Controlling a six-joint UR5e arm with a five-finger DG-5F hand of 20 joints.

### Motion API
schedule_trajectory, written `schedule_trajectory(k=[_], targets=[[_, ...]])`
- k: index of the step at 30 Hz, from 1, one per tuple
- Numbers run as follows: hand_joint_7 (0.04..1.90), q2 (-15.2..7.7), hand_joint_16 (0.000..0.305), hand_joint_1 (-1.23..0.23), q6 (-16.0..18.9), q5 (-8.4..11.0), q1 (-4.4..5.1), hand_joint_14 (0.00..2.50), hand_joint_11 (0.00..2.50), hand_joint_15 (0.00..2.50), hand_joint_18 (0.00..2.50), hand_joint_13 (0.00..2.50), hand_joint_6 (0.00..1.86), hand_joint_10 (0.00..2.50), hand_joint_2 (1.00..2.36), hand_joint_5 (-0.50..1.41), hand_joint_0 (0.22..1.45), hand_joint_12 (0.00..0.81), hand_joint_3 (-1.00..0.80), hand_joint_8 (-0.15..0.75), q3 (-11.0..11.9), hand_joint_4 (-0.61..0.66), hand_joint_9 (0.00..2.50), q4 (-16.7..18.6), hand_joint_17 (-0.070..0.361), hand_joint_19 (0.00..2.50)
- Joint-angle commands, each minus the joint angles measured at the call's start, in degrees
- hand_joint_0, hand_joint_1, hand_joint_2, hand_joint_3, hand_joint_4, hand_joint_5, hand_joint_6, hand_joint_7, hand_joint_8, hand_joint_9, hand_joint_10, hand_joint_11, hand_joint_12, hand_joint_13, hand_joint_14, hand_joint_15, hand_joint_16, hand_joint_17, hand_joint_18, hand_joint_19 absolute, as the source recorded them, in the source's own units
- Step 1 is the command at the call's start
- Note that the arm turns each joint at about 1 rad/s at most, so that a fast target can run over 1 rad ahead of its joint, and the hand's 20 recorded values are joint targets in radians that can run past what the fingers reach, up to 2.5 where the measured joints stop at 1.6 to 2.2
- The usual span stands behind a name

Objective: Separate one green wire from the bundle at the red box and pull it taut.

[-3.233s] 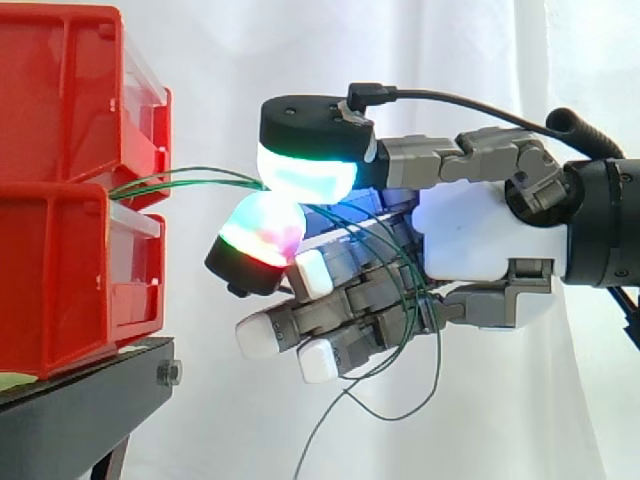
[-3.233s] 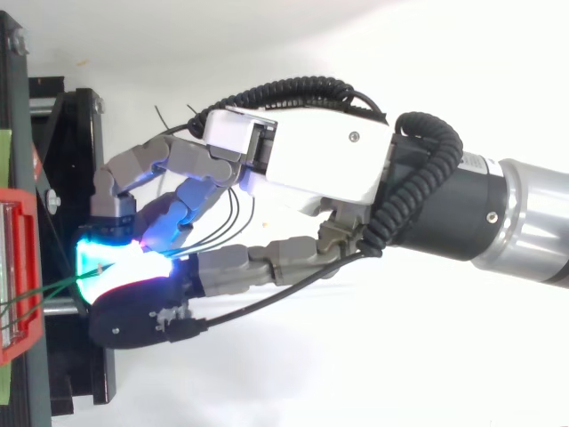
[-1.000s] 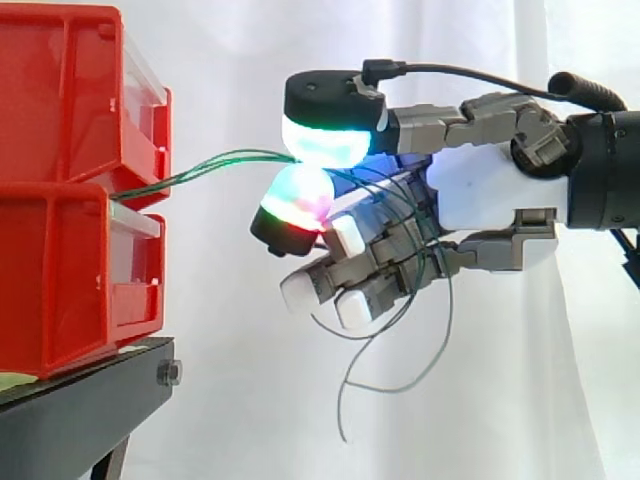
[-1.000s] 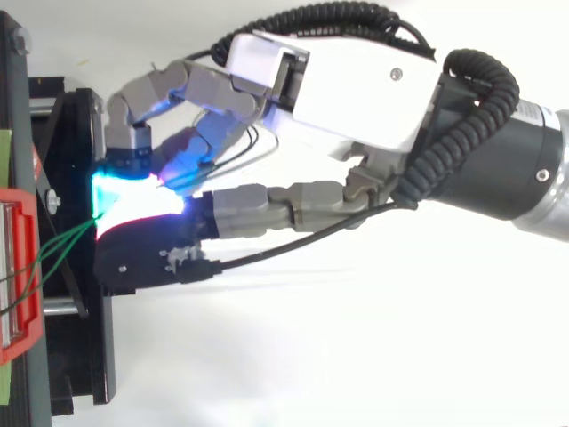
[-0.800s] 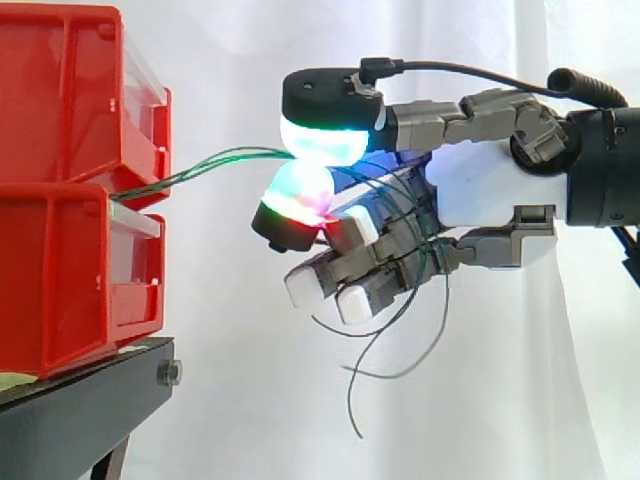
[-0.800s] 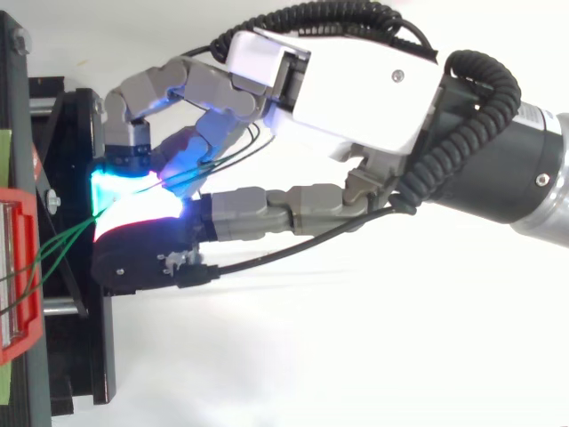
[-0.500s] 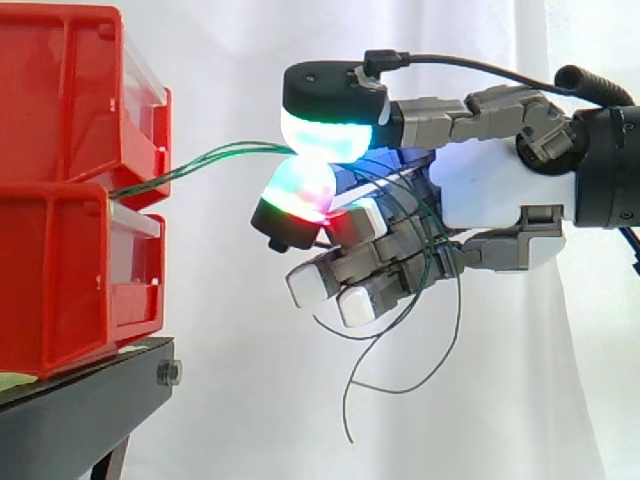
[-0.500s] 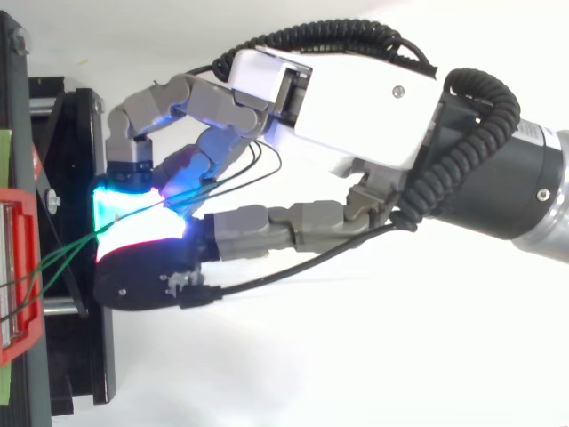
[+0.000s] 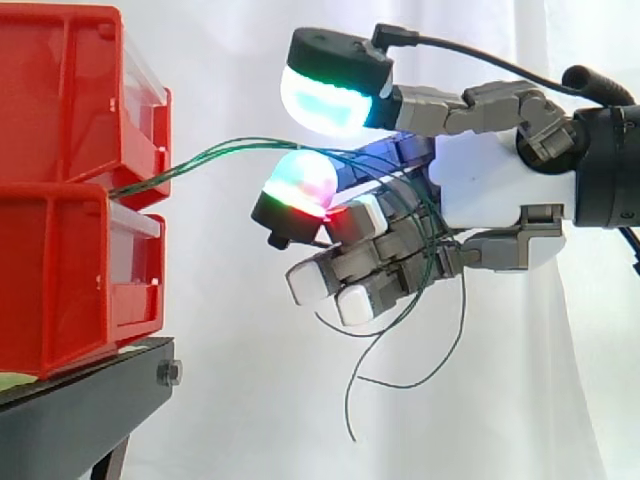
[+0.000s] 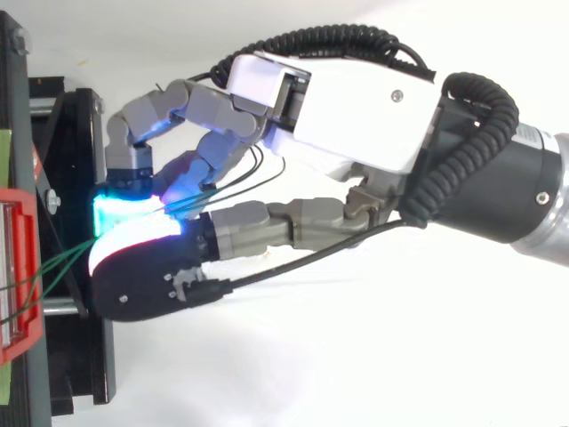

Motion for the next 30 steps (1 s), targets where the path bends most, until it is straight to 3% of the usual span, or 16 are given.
schedule_trajectory(k=[1, 7, 10, 16, 21, 30], targets=[[1.17, -0.03, 0.05, -0.61, 0.31, 0.01, 0.01, 0.02, 1.09, 0.51, 0.93, 0.98, 0.88, 0.02, 1.02, -0.17, 0.58, 0.376, -0.25, 0.382, 0.0, 0.22, 1.16, -0.07, 0.112, 0.42], [1.18, -0.73, 0.05, -0.66, 0.31, 0.09, -0.25, 0.02, 1.1, 0.51, 0.94, 0.98, 0.89, 0.02, 1.02, -0.17, 0.58, 0.379, -0.16, 0.382, 0.0, 0.21, 1.14, 0.46, 0.113, 0.42], [1.15, -1.26, 0.05, -0.7, 0.49, -0.17, -0.52, 0.02, 1.1, 0.51, 0.94, 0.97, 0.9, 0.02, 1.02, -0.18, 0.58, 0.378, -0.24, 0.385, 0.0, 0.23, 1.13, 1.07, 0.113, 0.42], [1.11, -2.66, 0.052, -0.55, 0.49, 0.09, -0.6, 0.02, 1.09, 0.51, 0.95, 0.98, 0.88, 0.02, 1.01, -0.18, 0.54, 0.388, -0.42, 0.39, 0.0, 0.24, 1.15, 2.74, 0.118, 0.42], [1.06, -3.46, 0.052, -0.53, 0.84, 0.01, -0.6, 0.02, 1.08, 0.51, 0.95, 0.98, 0.85, 0.02, 1.01, -0.18, 0.54, 0.385, -0.41, 0.382, 0.0, 0.24, 1.14, 4.23, 0.117, 0.42], [1.06, -3.46, 0.051, -0.57, 1.72, 0.09, -0.69, 0.02, 1.17, 0.57, 0.94, 1.04, 0.83, 0.02, 1.02, -0.19, 0.58, 0.376, -0.31, 0.375, 0.0, 0.22, 1.19, 3.62, 0.114, 0.43]])
